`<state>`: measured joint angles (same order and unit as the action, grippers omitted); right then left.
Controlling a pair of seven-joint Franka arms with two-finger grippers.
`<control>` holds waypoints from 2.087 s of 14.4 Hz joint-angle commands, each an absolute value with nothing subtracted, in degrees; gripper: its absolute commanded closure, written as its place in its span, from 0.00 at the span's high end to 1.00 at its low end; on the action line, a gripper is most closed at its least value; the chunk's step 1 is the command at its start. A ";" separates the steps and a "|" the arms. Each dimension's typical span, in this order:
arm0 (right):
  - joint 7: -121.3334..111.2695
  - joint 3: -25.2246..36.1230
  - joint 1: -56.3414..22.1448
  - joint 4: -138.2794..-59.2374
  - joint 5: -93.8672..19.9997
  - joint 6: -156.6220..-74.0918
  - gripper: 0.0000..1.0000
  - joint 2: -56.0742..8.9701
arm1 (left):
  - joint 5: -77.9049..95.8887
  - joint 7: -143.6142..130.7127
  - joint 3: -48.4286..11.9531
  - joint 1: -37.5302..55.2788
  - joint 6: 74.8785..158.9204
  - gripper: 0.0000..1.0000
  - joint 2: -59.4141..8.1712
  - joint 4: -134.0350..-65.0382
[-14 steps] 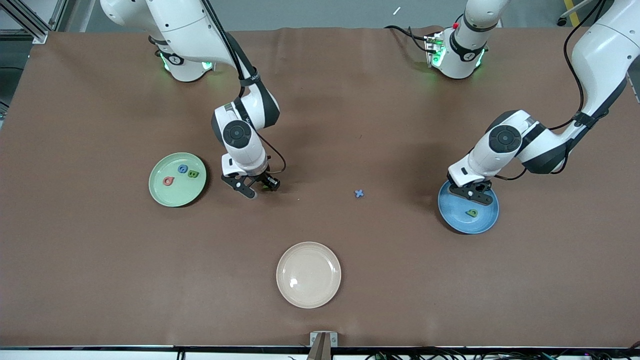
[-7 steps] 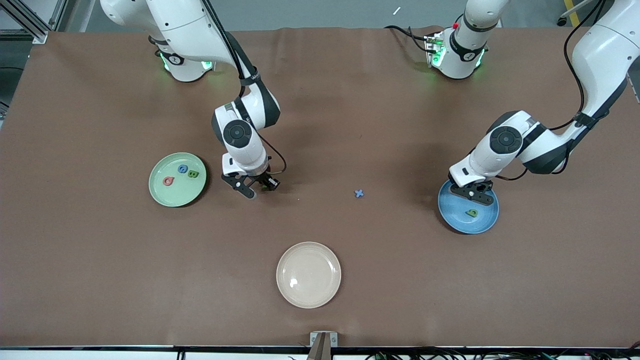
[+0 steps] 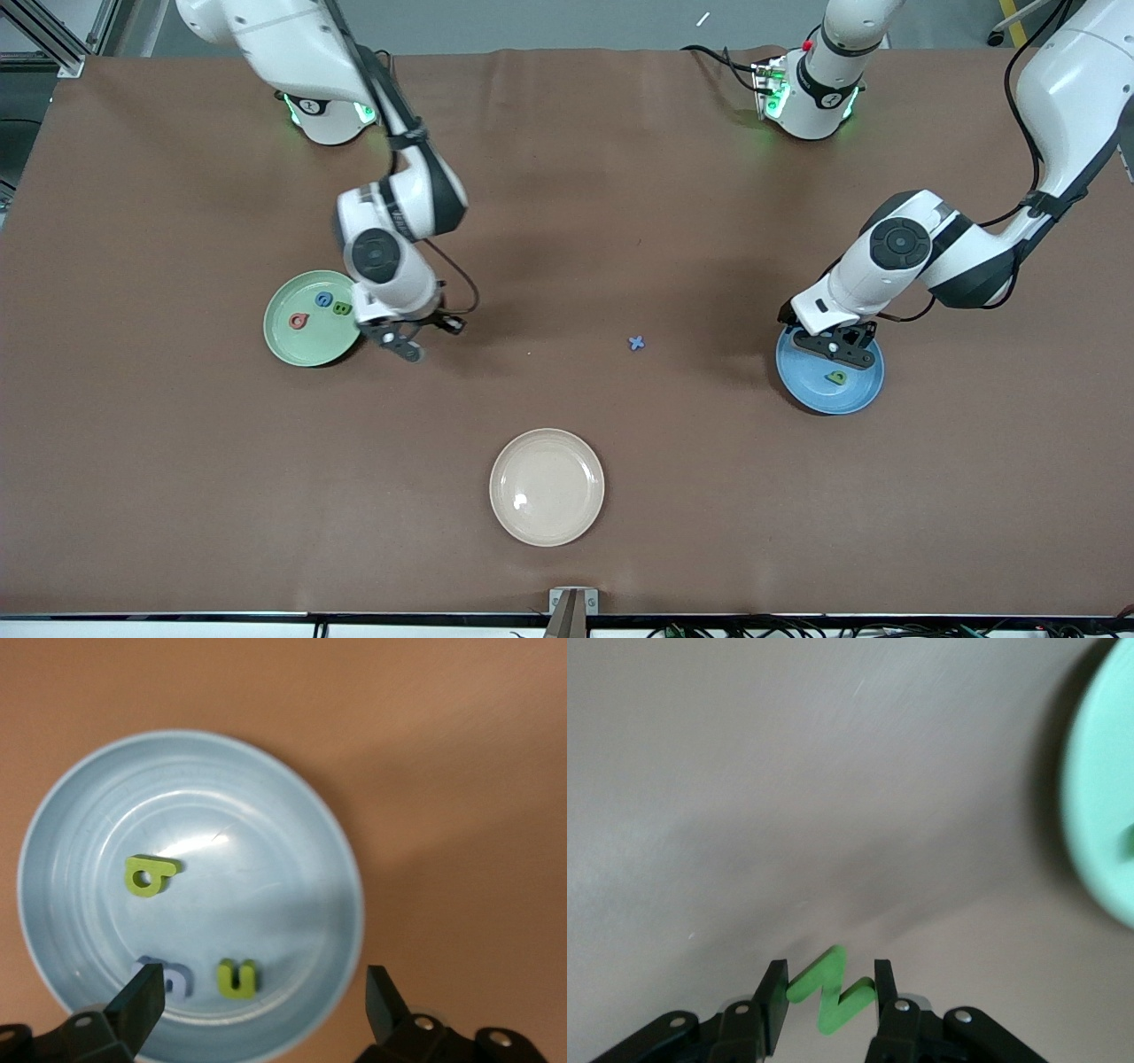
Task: Sort upper and lower case letters into plates
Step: 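Drop the Z in the green plate while the left gripper reaches the x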
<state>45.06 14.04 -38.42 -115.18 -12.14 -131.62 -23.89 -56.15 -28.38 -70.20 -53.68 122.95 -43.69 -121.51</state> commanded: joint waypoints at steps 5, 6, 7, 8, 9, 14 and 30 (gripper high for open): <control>16.21 15.20 -22.70 -121.64 -10.81 -129.37 0.00 -17.84 | -43.87 -48.12 -68.40 -31.94 112.68 1.00 -43.59 -105.67; 12.69 15.12 -20.59 -121.64 -10.81 -129.46 0.00 -18.10 | -42.29 -52.51 -66.12 -27.47 112.76 1.00 -43.68 -103.21; 10.22 15.12 -18.74 -121.73 -10.81 -129.72 0.00 -18.37 | -40.88 -56.91 -62.87 -22.29 112.76 1.00 -43.77 -100.49; 9.15 15.03 -17.85 -122.25 -10.81 -130.51 0.00 -18.46 | -39.91 -60.43 -59.10 -17.10 113.20 1.00 -43.86 -98.02; 8.79 15.03 -17.84 -124.43 -10.81 -133.39 0.00 -18.46 | -39.03 -63.08 -55.50 -12.61 113.90 1.00 -43.94 -96.35; 8.79 14.77 -19.33 -130.33 -10.90 -143.25 0.00 -19.15 | -34.46 -74.26 -42.20 1.57 121.89 1.00 -44.91 -93.96; 9.23 15.03 -19.51 -124.38 -10.90 -129.41 1.00 -17.32 | -34.89 -76.64 -36.65 5.01 132.80 0.67 -48.87 -95.53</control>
<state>8.69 14.86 -19.64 -126.45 -11.47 -135.22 -20.85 -35.18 -75.70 -37.11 4.47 132.27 -49.08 -95.19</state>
